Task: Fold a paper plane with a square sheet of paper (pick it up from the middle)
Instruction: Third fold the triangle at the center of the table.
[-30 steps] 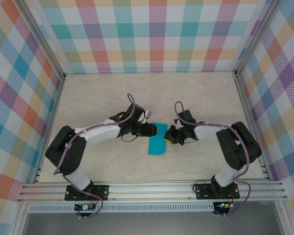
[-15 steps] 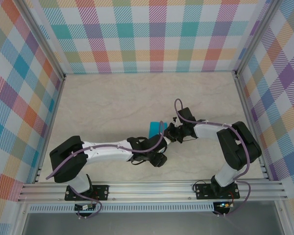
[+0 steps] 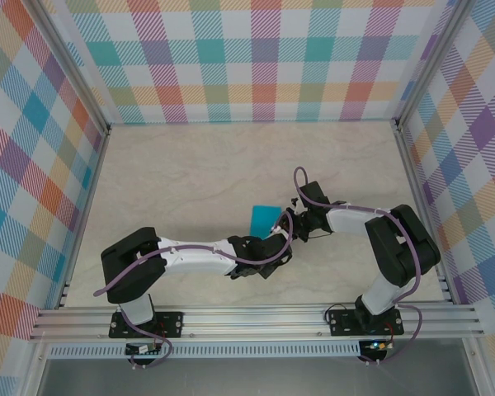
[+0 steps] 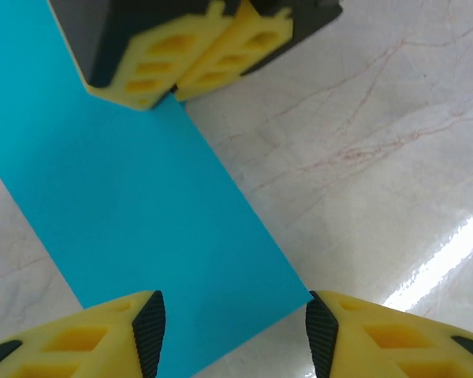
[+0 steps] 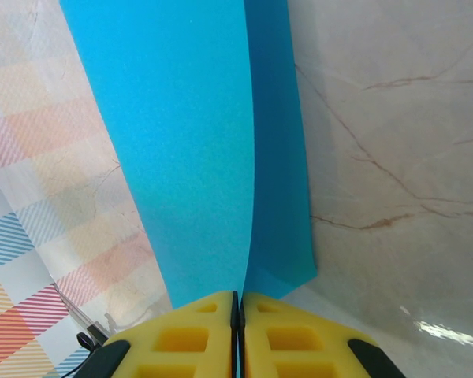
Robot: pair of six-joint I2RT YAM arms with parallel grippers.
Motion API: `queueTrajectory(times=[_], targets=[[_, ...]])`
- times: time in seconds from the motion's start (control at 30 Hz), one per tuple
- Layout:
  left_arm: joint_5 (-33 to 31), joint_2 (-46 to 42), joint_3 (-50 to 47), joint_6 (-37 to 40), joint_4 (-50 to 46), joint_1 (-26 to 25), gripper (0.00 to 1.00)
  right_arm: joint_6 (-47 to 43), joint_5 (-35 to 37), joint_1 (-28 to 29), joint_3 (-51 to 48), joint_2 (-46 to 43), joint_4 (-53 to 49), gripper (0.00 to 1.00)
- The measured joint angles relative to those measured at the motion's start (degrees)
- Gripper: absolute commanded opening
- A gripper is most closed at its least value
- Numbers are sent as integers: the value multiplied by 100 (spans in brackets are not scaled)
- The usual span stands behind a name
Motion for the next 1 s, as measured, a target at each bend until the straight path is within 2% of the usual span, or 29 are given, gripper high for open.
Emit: queueTrajectory(times=[0.23, 0.37, 0.63, 0.77, 1.0], targets=[[-203, 0, 48, 15, 55, -15, 16, -17, -2, 0, 0, 0, -17, 12], [-254, 0, 48, 26, 74, -31, 1, -20, -7, 0, 0, 0, -17, 13], [-57, -2, 48, -9, 81, 39, 0, -92, 35, 0, 0, 0, -173, 23], [490, -107, -22, -109, 181, 269, 0, -221, 188, 0, 11, -59, -424, 30], [1657, -492, -289, -284, 490, 970, 0, -459, 636, -44, 186, -437, -927, 36]])
